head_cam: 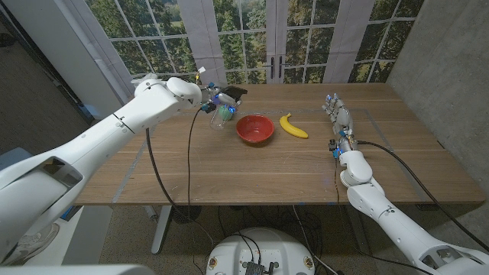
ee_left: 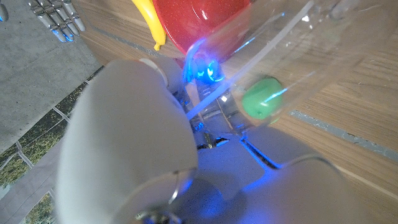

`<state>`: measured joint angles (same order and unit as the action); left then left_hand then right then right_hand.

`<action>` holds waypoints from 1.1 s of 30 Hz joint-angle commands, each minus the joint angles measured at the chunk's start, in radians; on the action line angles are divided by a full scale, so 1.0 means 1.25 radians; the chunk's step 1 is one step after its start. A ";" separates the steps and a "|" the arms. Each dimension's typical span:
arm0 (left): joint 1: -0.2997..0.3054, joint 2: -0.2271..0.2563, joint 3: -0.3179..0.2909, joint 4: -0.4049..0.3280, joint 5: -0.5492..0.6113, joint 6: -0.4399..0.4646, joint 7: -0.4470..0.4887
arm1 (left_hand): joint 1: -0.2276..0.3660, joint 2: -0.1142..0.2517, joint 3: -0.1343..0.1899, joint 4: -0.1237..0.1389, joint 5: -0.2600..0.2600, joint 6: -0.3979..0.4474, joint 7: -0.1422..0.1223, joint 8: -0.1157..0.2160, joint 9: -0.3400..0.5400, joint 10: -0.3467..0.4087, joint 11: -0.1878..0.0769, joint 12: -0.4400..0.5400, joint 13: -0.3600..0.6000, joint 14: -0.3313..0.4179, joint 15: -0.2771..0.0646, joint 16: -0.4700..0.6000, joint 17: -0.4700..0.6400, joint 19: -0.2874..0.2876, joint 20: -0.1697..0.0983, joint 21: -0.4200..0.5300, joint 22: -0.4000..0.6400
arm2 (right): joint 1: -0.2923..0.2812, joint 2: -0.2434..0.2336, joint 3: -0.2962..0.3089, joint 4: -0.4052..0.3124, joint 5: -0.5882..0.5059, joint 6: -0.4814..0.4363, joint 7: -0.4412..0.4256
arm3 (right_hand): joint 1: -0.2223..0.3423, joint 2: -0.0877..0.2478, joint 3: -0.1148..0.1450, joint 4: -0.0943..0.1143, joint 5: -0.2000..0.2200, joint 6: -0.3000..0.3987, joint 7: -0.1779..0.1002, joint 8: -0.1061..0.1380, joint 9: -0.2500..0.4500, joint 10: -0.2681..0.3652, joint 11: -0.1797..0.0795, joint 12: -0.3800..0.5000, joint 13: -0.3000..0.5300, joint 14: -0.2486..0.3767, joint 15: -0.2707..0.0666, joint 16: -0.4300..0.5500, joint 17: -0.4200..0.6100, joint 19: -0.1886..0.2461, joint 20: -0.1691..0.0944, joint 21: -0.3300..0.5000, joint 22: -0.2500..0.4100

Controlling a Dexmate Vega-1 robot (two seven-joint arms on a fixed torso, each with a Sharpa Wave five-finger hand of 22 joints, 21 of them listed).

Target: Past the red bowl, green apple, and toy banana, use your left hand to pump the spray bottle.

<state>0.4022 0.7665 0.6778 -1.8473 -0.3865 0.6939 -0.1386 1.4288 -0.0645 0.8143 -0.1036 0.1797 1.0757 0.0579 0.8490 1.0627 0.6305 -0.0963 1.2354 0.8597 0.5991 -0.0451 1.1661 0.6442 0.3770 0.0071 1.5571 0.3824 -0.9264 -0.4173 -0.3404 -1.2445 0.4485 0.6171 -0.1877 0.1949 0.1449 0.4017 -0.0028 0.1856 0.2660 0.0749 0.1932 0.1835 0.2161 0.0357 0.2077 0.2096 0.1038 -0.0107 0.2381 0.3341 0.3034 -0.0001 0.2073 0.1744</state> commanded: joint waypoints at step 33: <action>0.090 -0.017 -0.081 0.047 -0.097 -0.162 -0.013 | 0.072 0.204 0.088 0.021 0.013 -0.301 -0.046 -0.512 -0.473 0.001 0.014 -0.109 -0.248 0.065 -0.137 0.092 -0.063 0.079 -0.053 -0.172 -0.161 | -0.019 -0.006 0.005 -0.018 0.002 0.006 0.000 | 0.003 0.015 0.001 -0.006 -0.001 0.006 -0.002 0.002 0.002 0.007 -0.003 -0.002 -0.001 0.006 -0.001 0.003 0.001 0.010 0.001 -0.003 0.001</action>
<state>0.4862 0.7539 0.5983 -1.8054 -0.4760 0.5670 -0.1572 1.3695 -0.0053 0.8965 -0.0857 0.2001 0.7245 0.0138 0.2355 0.4978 0.6235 -0.0854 1.1330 0.5884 0.6255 -0.0186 1.1660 0.6189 0.4692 -0.0483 1.3697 0.2014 -0.9457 -0.4246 -0.3373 -1.2674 0.4464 0.6185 -0.1907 0.1949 0.1450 0.4017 -0.0028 0.1856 0.2659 0.0749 0.1932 0.1836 0.2161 0.0356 0.2078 0.2096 0.1038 -0.0107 0.2381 0.3342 0.3034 -0.0001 0.2033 0.1743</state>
